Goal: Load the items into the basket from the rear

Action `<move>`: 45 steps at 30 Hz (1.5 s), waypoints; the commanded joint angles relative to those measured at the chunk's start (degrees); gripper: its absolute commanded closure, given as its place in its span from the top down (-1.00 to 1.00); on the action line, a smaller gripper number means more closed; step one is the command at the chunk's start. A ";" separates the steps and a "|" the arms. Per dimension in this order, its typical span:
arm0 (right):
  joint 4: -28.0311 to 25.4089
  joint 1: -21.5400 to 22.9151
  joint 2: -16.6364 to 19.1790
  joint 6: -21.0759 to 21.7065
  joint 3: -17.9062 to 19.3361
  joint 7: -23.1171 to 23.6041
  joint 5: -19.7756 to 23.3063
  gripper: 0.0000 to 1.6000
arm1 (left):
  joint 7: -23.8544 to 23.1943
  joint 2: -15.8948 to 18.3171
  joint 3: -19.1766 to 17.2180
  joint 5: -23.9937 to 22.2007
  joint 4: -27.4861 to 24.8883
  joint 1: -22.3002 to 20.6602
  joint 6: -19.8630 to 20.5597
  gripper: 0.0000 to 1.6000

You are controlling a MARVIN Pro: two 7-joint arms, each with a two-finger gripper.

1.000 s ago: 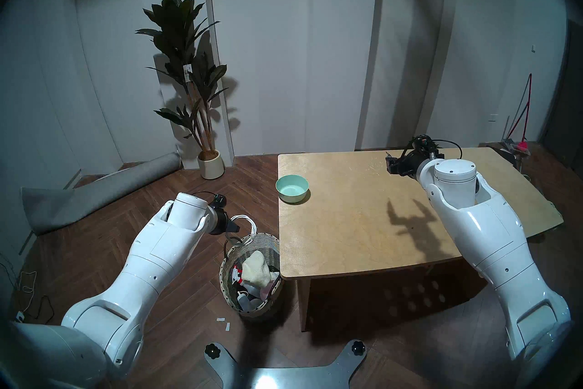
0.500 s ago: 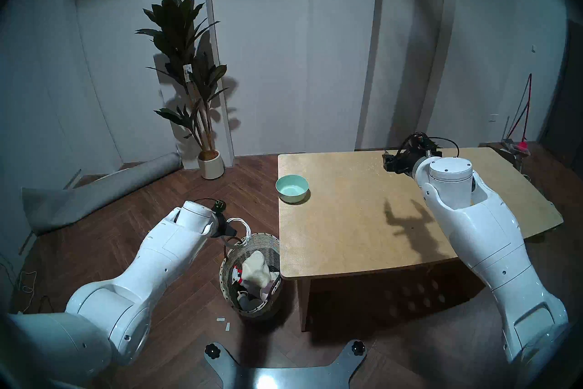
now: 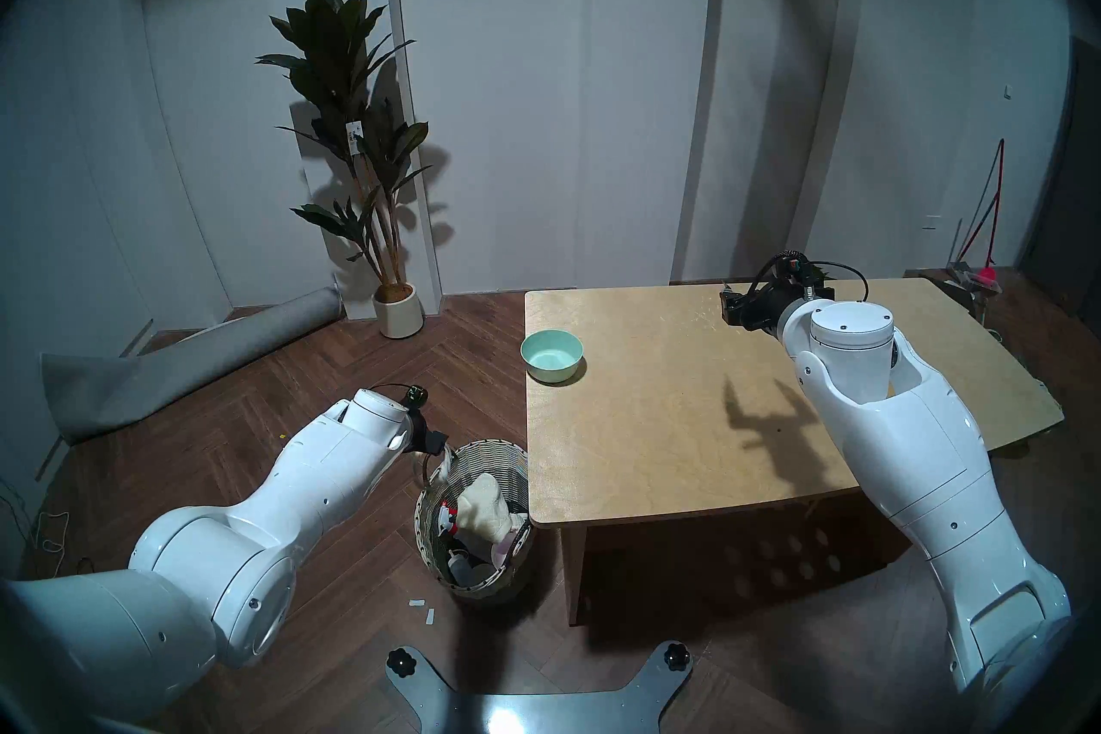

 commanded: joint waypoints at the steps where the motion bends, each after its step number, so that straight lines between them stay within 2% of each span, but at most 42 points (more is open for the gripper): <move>1: -2.19 -0.53 0.70 -0.17 1.12 -0.42 0.06 1.00 | -0.36 -0.36 0.11 0.15 1.10 -2.95 -2.78 1.00; 5: -2.51 -0.97 0.86 -0.85 1.07 -0.57 0.01 1.00 | -0.31 -0.29 -0.15 0.06 0.69 -2.18 -3.16 1.00; 9: -4.13 -3.27 0.20 -5.66 0.85 -0.99 -1.30 1.00 | 0.72 0.74 -2.99 -2.08 -3.81 0.56 -7.06 1.00; 13: -5.27 -4.23 -1.13 -5.28 -1.19 -0.86 -1.01 1.00 | 1.54 2.02 -6.29 -4.51 -7.28 1.23 -11.40 1.00; 14: -5.27 -4.23 -1.13 -5.28 -1.19 -0.86 -1.01 1.00 | 1.54 2.02 -6.29 -4.51 -7.28 1.23 -11.40 1.00; 16: -5.37 -4.39 -3.79 -4.33 -2.94 -1.06 0.43 1.00 | 2.80 3.31 -8.39 -5.73 -10.06 2.04 -13.75 1.00; 17: -5.37 -4.39 -3.79 -4.33 -2.94 -1.06 0.43 1.00 | 2.80 3.31 -8.39 -5.73 -10.06 2.04 -13.75 1.00; 20: -5.84 -4.01 -7.53 -4.37 -5.46 -2.13 1.64 1.00 | 4.39 4.82 -10.62 -6.69 -12.57 3.03 -15.64 1.00; 30: -4.73 0.03 -13.20 -3.85 -11.38 -5.69 5.00 1.00 | 6.68 7.42 -14.89 -8.39 -18.38 6.39 -17.94 1.00; 33: -3.12 1.58 -16.32 -3.64 -12.76 -7.64 5.89 1.00 | 7.22 7.79 -15.96 -8.96 -20.12 8.00 -18.43 1.00; 34: -2.89 1.99 -16.17 -3.81 -13.40 -7.99 6.24 1.00 | 7.32 7.86 -16.18 -9.09 -20.33 8.33 -18.47 1.00; 37: -0.76 3.62 -18.65 -3.77 -15.12 -10.08 7.38 1.00 | 7.82 8.11 -16.99 -9.60 -21.57 9.97 -18.70 1.00; 44: 3.39 6.51 -23.12 -4.06 -16.95 -13.23 9.27 1.00 | 8.81 8.72 -18.36 -10.43 -23.43 12.10 -19.19 1.00; 45: 3.70 7.09 -22.76 -4.16 -17.47 -13.57 9.53 1.00 | 8.94 8.81 -18.53 -10.54 -23.70 12.37 -19.26 1.00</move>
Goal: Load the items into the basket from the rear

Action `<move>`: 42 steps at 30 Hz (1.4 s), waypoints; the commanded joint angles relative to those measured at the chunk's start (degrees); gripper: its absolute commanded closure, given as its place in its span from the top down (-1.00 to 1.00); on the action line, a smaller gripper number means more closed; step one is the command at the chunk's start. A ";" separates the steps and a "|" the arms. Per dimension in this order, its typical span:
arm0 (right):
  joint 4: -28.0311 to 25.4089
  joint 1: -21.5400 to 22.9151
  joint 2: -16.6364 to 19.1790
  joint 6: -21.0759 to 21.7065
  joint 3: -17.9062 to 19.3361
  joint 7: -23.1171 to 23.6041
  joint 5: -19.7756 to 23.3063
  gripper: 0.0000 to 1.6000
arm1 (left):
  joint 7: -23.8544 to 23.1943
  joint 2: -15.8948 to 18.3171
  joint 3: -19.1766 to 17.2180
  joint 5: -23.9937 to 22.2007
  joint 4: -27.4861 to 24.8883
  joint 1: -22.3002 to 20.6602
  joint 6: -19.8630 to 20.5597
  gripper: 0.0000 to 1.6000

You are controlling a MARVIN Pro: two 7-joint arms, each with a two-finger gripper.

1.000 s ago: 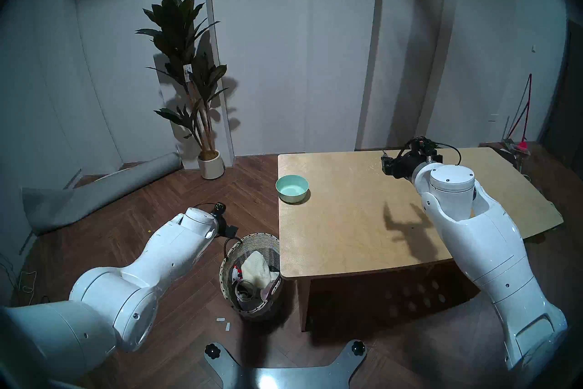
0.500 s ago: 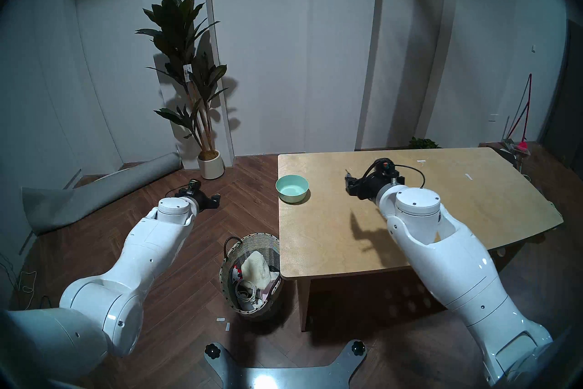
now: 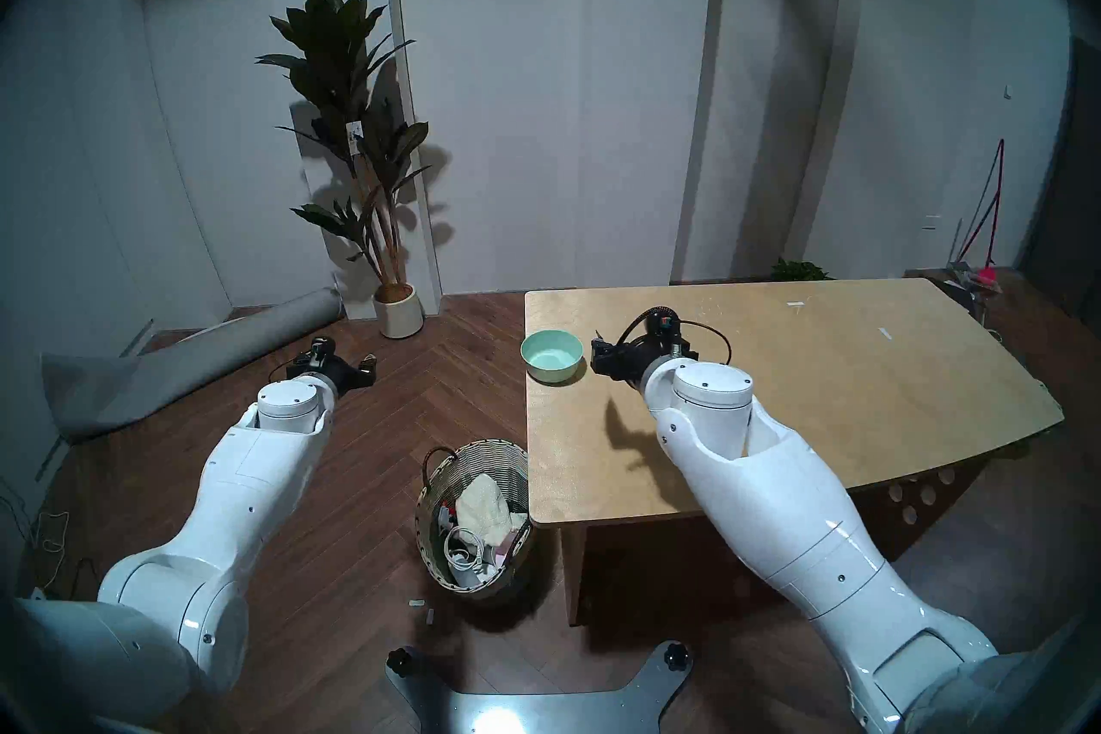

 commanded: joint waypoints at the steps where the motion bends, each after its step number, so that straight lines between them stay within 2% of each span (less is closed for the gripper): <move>1: 2.87 5.67 -7.21 -0.53 -1.26 -3.45 1.93 1.00 | 0.97 1.23 -1.61 -0.55 -3.83 1.74 -1.34 1.00; 2: 3.27 6.29 -6.77 -0.61 -1.81 -3.80 2.28 1.00 | 1.09 1.30 -1.78 -0.65 -4.11 2.02 -1.43 1.00; 5: 5.65 7.82 -9.47 -0.74 -2.29 -5.49 2.82 1.00 | 1.53 1.50 -2.34 -1.03 -5.05 2.91 -1.67 1.00; 6: 6.06 8.29 -9.18 -0.79 -2.68 -5.75 3.12 1.00 | 1.63 1.54 -2.49 -1.12 -5.30 3.13 -1.72 1.00; 8: 8.84 9.89 -11.64 -0.87 -3.05 -7.51 3.78 1.00 | 2.01 1.62 -3.01 -1.54 -6.29 4.11 -1.98 1.00; 10: 9.44 10.33 -11.84 -0.91 -3.29 -7.89 3.92 1.00 | 2.09 1.62 -3.12 -1.65 -6.53 4.36 -2.02 1.00; 17: 15.65 13.72 -16.08 -1.32 -4.39 -11.57 5.29 1.00 | 2.84 1.67 -4.04 -2.54 -8.83 6.58 -2.44 1.00; 18: 17.76 14.67 -17.80 -1.48 -4.49 -12.79 5.65 1.00 | 3.05 1.69 -4.29 -2.79 -9.55 7.27 -2.57 1.00; 21: 19.46 15.70 -18.38 -1.73 -5.05 -13.69 6.06 1.00 | 3.27 1.69 -4.55 -3.05 -10.27 7.92 -2.69 1.00; 25: 23.48 17.32 -21.50 -2.30 -5.62 -15.95 6.52 1.00 | 3.69 1.72 -5.04 -3.57 -11.74 9.22 -2.89 1.00; 28: 26.22 18.60 -22.55 -2.81 -6.24 -17.31 7.06 1.00 | 3.99 1.71 -5.38 -3.96 -12.91 10.12 -3.05 1.00; 29: 28.37 19.35 -24.00 -3.18 -6.23 -18.43 7.24 1.00 | 4.21 1.73 -5.64 -4.20 -13.70 10.73 -3.15 1.00; 33: 31.43 20.63 -25.38 -3.82 -6.53 -19.87 7.67 1.00 | 4.54 1.76 -6.04 -4.57 -14.97 11.74 -3.25 1.00; 42: 42.00 25.06 -30.89 -6.36 -5.49 -24.83 8.52 1.00 | 5.36 1.65 -6.93 -5.69 -19.39 15.06 -3.36 1.00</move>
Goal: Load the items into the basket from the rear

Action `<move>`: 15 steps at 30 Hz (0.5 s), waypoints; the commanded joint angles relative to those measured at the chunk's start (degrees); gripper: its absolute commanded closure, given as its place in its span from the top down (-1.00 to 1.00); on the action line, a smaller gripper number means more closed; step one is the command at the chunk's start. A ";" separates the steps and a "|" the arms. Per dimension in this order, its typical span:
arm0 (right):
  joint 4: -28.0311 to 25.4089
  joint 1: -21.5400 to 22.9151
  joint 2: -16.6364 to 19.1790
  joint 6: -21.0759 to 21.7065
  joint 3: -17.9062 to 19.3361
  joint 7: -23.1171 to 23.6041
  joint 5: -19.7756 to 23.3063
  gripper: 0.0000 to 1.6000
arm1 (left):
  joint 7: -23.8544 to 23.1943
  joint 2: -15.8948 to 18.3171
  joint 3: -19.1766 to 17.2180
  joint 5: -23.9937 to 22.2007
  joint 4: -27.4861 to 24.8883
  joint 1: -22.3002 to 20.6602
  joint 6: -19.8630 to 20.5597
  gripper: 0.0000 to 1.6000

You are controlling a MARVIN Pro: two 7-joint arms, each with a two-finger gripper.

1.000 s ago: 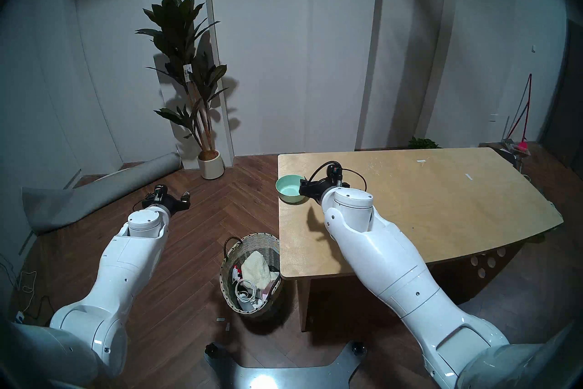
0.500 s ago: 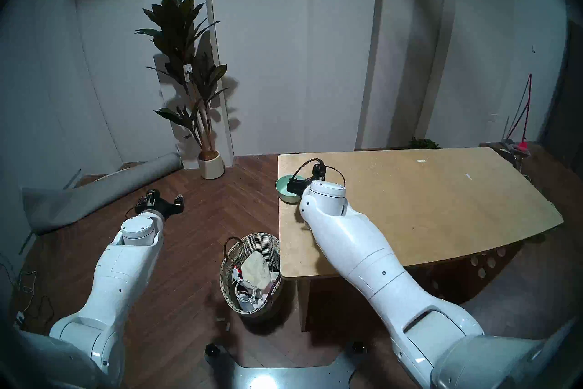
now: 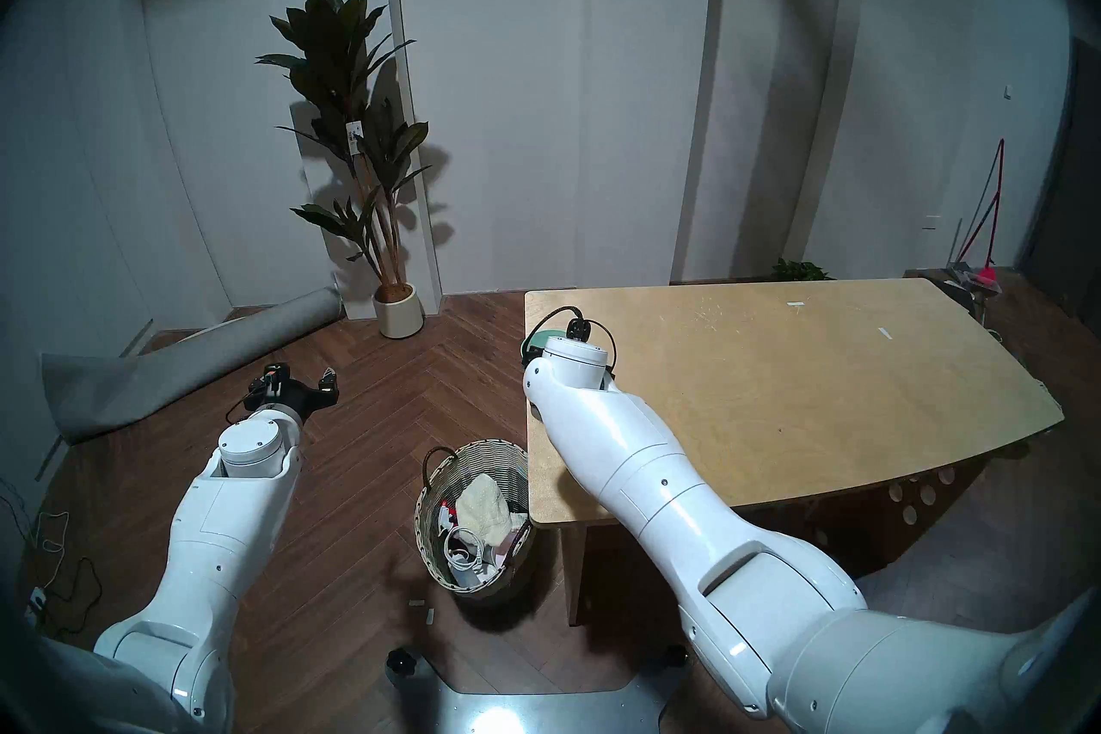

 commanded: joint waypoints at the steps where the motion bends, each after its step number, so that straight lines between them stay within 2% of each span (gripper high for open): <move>1: 5.83 5.80 -5.96 -2.54 0.92 -3.02 0.07 1.00 | 0.28 0.17 -0.67 -0.28 -4.81 1.73 -0.73 1.00; 7: 12.13 8.45 -8.74 -4.71 1.49 -4.99 0.49 1.00 | 0.80 0.24 -1.10 -0.82 -7.67 3.85 -0.49 1.00; 9: 14.18 9.43 -9.61 -5.52 1.67 -5.58 0.61 0.92 | 1.02 0.26 -1.24 -1.02 -8.68 4.60 -0.39 1.00; 11: 16.07 10.38 -10.35 -6.23 1.82 -6.07 0.68 0.72 | 1.20 0.27 -1.39 -1.20 -9.61 5.29 -0.30 1.00; 12: 16.75 10.72 -10.62 -6.50 1.89 -6.22 0.71 0.39 | 1.27 0.27 -1.44 -1.27 -9.94 5.55 -0.26 1.00; 14: 18.62 11.66 -11.32 -7.27 2.09 -6.61 0.76 0.17 | 1.48 0.27 -1.57 -1.46 -10.90 6.26 -0.14 1.00; 15: 19.53 12.14 -11.65 -7.66 2.16 -6.78 0.76 0.13 | 1.59 0.26 -1.62 -1.55 -11.39 6.62 -0.07 1.00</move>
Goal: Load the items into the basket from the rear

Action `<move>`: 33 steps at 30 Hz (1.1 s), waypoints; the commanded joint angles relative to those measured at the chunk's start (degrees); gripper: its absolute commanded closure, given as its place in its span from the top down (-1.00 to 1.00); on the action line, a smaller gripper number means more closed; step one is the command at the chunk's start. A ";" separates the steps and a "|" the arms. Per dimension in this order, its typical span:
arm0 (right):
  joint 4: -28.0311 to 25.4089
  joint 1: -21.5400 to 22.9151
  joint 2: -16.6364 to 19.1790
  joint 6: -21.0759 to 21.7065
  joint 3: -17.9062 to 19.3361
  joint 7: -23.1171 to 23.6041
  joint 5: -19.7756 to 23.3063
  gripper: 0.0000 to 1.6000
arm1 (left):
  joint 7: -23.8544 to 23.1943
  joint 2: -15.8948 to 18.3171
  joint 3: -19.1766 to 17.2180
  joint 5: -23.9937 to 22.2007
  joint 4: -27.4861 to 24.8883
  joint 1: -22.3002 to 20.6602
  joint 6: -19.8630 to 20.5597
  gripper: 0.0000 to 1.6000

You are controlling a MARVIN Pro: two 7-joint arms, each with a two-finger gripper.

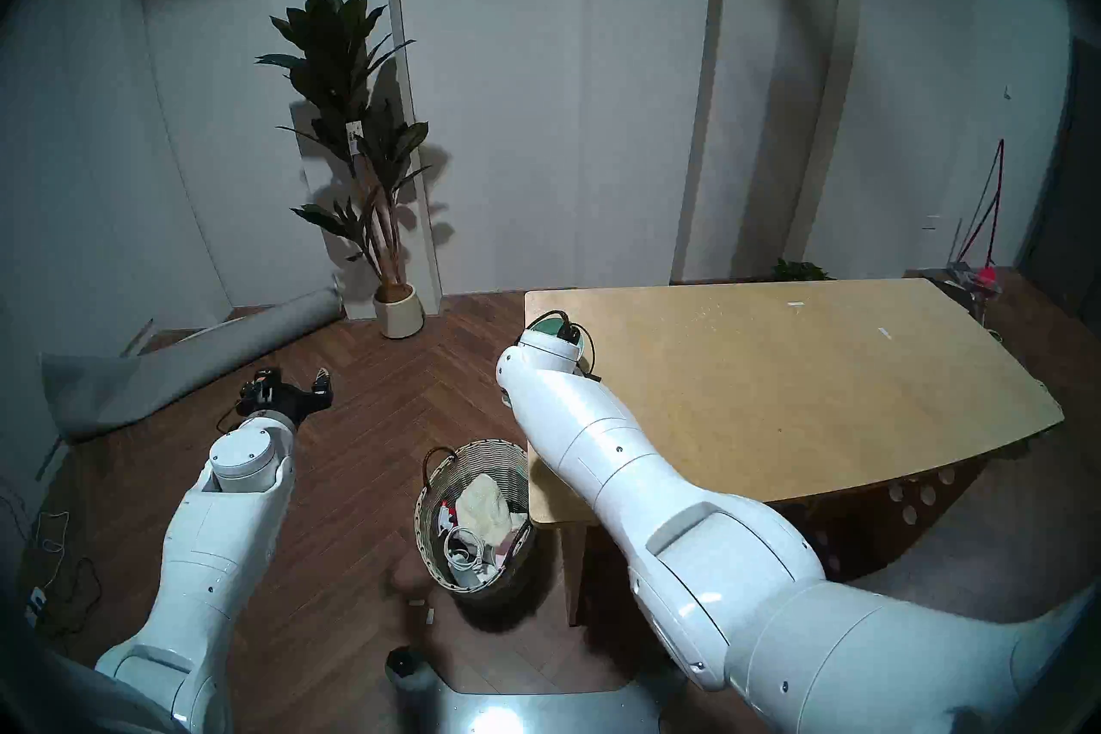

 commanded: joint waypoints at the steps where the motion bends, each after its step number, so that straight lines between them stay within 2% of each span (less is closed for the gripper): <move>1: 4.38 5.57 -4.34 -3.04 0.42 -1.29 -0.36 -0.02 | 0.29 0.21 -0.47 -0.02 -4.62 1.74 -0.03 1.00; 4: 6.96 7.01 -5.27 -4.27 0.74 -1.75 -0.36 -0.36 | 0.57 0.08 -0.48 -0.27 -6.10 2.86 0.23 1.00; 6: 8.60 7.88 -5.84 -5.30 0.99 -1.81 -0.39 -0.93 | 0.76 -0.01 -0.39 -0.42 -7.09 3.55 0.42 1.00; 7: 9.21 8.27 -6.06 -5.76 1.12 -1.83 -0.39 -1.00 | 0.85 -0.04 -0.35 -0.45 -7.52 3.83 0.51 1.00; 14: 14.46 11.93 -7.89 -9.66 2.73 -1.47 0.01 -1.00 | 1.79 -0.13 -0.16 -0.82 -11.47 6.24 1.79 1.00; 19: 16.03 13.66 -9.89 -11.92 3.84 -1.80 0.56 -1.00 | 3.30 -0.73 -0.57 -1.18 -13.96 7.53 3.57 1.00; 22: 15.73 13.24 -11.96 -13.04 3.43 -2.08 0.44 -1.00 | 4.62 -1.09 -1.03 -1.23 -14.58 7.61 4.37 1.00; 27: 13.34 11.49 -14.75 -13.62 1.22 0.49 -0.25 -1.00 | 6.34 -1.23 -2.13 -1.15 -15.91 8.37 5.08 1.00; 33: 11.32 9.36 -16.14 -14.58 -0.75 0.63 -0.72 -1.00 | 9.22 -2.46 -3.73 -1.18 -19.19 10.71 6.30 1.00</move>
